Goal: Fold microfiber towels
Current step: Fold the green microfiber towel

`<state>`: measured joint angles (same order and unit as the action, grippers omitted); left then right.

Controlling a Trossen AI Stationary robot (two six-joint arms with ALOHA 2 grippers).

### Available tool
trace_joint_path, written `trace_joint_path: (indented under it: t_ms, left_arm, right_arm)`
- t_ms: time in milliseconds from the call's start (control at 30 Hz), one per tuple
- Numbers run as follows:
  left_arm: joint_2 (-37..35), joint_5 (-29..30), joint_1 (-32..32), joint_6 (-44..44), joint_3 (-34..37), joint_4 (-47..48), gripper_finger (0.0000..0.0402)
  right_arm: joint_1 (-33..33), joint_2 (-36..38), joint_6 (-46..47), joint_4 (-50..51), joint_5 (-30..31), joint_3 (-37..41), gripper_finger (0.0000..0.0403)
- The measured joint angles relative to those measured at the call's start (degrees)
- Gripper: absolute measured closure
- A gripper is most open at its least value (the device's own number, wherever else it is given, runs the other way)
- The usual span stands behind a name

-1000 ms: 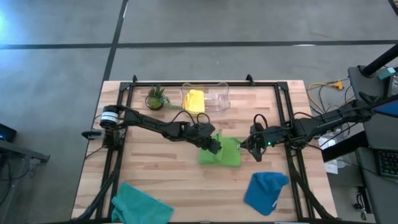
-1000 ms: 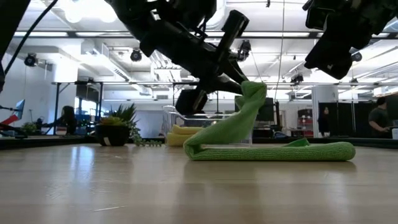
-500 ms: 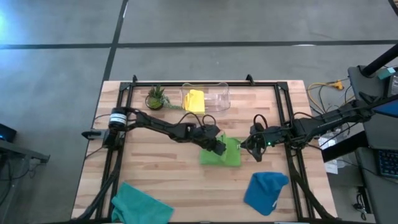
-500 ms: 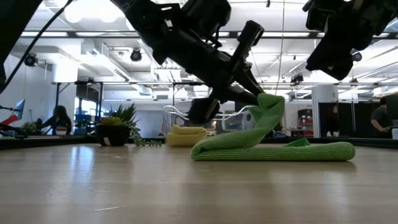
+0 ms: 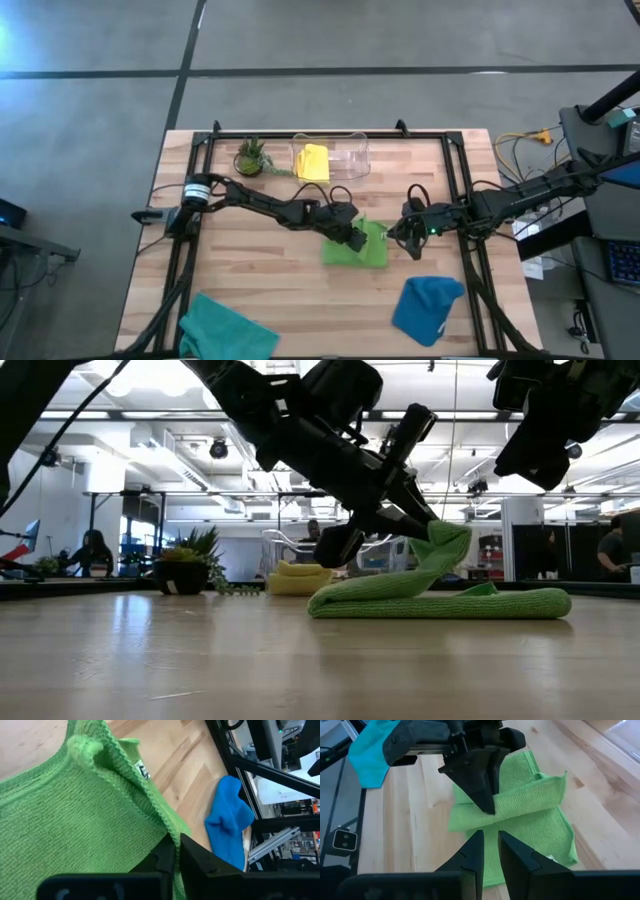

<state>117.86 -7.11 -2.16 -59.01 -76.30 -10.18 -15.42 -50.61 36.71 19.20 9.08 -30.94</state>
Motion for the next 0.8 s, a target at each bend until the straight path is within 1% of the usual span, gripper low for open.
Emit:
trace_joint_path:
  t_ms: [100, 300, 400, 467, 567, 667, 800]
  left_arm:
    - [0.00, -0.05, 0.10, 0.02, 0.22, 0.11, 0.0365]
    - [-0.01, -0.11, 0.31, 1.34, 0.05, -0.11, 0.0281]
    - [-0.85, -0.19, 0.85, 1.32, 0.18, 0.07, 0.0248]
    - [-2.23, -0.35, 1.47, 1.30, 0.73, 0.25, 0.0237]
    - [-5.04, -0.94, 2.46, 2.96, 1.86, 0.90, 0.0234]
    - [-9.12, -1.11, 2.83, 8.43, 3.46, 3.49, 0.0233]
    - [-15.96, -0.94, 2.24, 17.49, 8.12, 8.26, 0.0233]
  right_arm:
    - [0.00, -0.02, 0.12, -0.02, 0.00, 0.00, 0.0351]
    - [0.00, -0.02, 0.13, 0.03, 0.00, 0.00, 0.0351]
    - [0.00, -0.02, 0.17, 0.00, -0.01, 0.00, 0.0351]
    - [0.00, -0.04, 0.39, -0.04, -0.06, 0.00, 0.0351]
    - [-0.32, -0.05, 0.41, -0.44, -0.47, 0.00, 0.0351]
    - [-1.27, -0.07, 0.35, -1.59, -0.67, 0.00, 0.0351]
    - [-2.85, -0.11, -0.31, -6.20, -0.65, 0.47, 0.0351]
